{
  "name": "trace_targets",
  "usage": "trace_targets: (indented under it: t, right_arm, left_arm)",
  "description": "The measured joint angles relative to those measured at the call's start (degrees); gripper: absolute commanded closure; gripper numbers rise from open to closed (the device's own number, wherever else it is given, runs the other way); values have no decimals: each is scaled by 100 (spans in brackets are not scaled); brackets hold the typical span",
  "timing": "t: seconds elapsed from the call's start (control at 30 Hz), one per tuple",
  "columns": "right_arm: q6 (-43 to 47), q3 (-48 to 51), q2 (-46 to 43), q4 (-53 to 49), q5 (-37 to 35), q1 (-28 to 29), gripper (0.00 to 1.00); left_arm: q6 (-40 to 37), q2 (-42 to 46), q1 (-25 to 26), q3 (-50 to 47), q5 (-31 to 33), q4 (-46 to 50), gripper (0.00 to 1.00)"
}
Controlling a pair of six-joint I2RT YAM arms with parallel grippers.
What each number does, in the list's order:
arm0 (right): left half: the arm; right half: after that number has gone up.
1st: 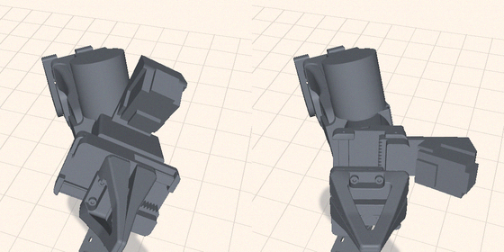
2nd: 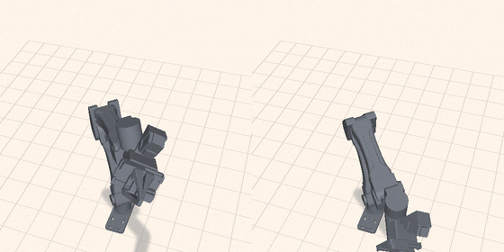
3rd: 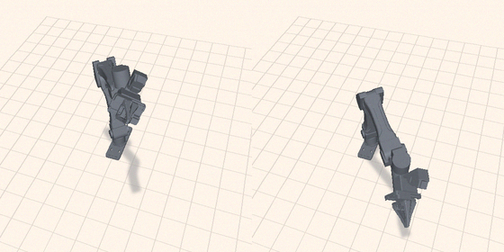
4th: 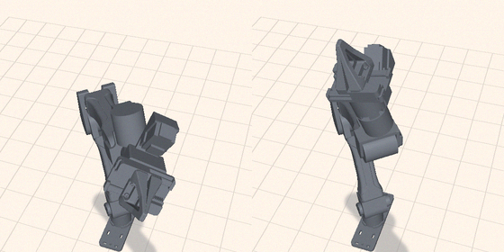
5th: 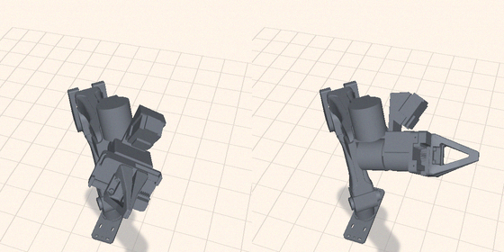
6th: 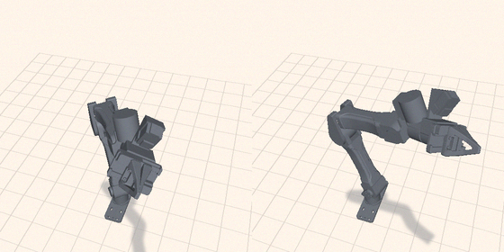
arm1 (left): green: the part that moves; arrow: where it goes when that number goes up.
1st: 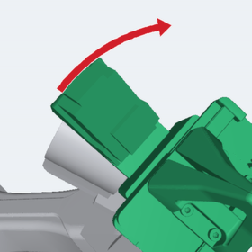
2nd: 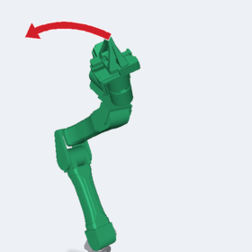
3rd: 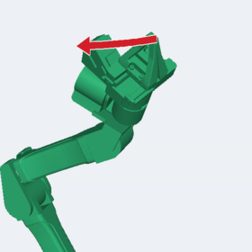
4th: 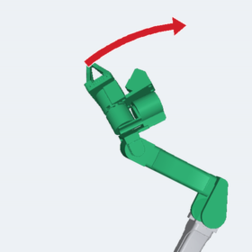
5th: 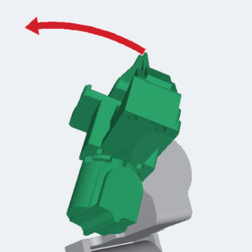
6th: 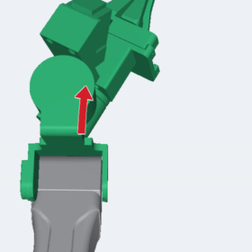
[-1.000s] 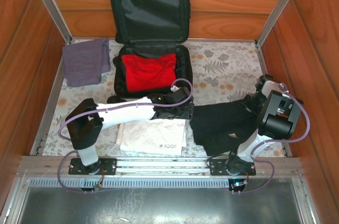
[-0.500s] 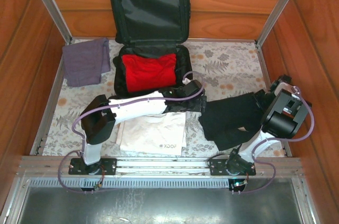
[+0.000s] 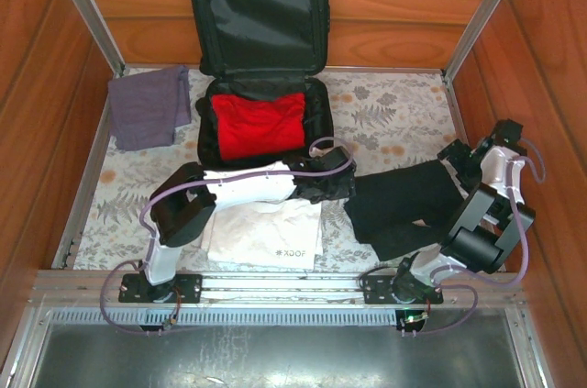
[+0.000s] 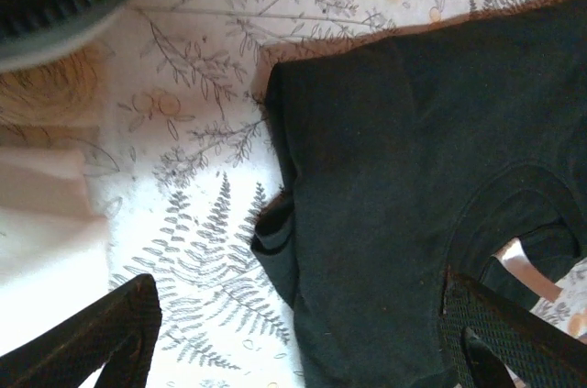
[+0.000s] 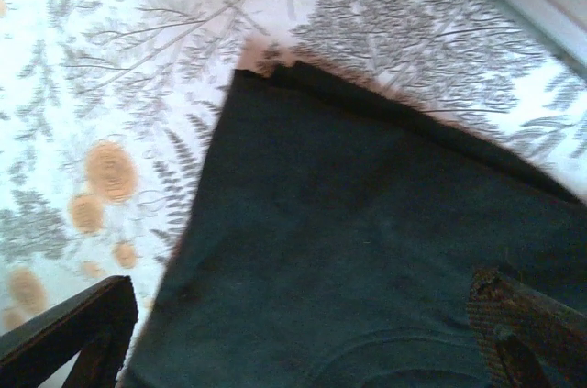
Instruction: Pack the luggage
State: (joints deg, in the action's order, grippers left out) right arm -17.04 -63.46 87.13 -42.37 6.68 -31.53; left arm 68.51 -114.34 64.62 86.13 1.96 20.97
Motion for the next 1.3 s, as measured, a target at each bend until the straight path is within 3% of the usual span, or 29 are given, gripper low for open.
trace_targets:
  t: [0.23,0.6,0.83,0.93,1.0,1.1,1.17,1.3]
  right_arm:
    - [177,-116,413,-48,-503,0,1]
    - [184,-448,1453,350,-481,13,2]
    - [127,-610,2015,562,-310,153,11]
    - [81,-570,2011,691,-251,199,20]
    - [55,-509,1998,800,-245,225,37]
    - [13,-352,1947,1021,-223,229,49]
    - [-22,-243,1893,1130,-212,236,72]
    - [-114,-7,1768,1294,-131,293,96]
  left_arm:
    - [872,-498,66,-42,-380,-568,19]
    - [1867,-1320,293,520,-328,-1121,26]
    - [2240,-1565,343,831,-72,-1045,43]
    - [2277,-1661,356,938,-2,-1012,50]
    - [2280,-1749,365,1038,52,-1001,58]
    - [2240,-1860,369,1145,149,-1001,77]
    - [2144,-1923,369,1185,254,-1014,87]
    - [1797,-2013,369,1342,483,-970,100]
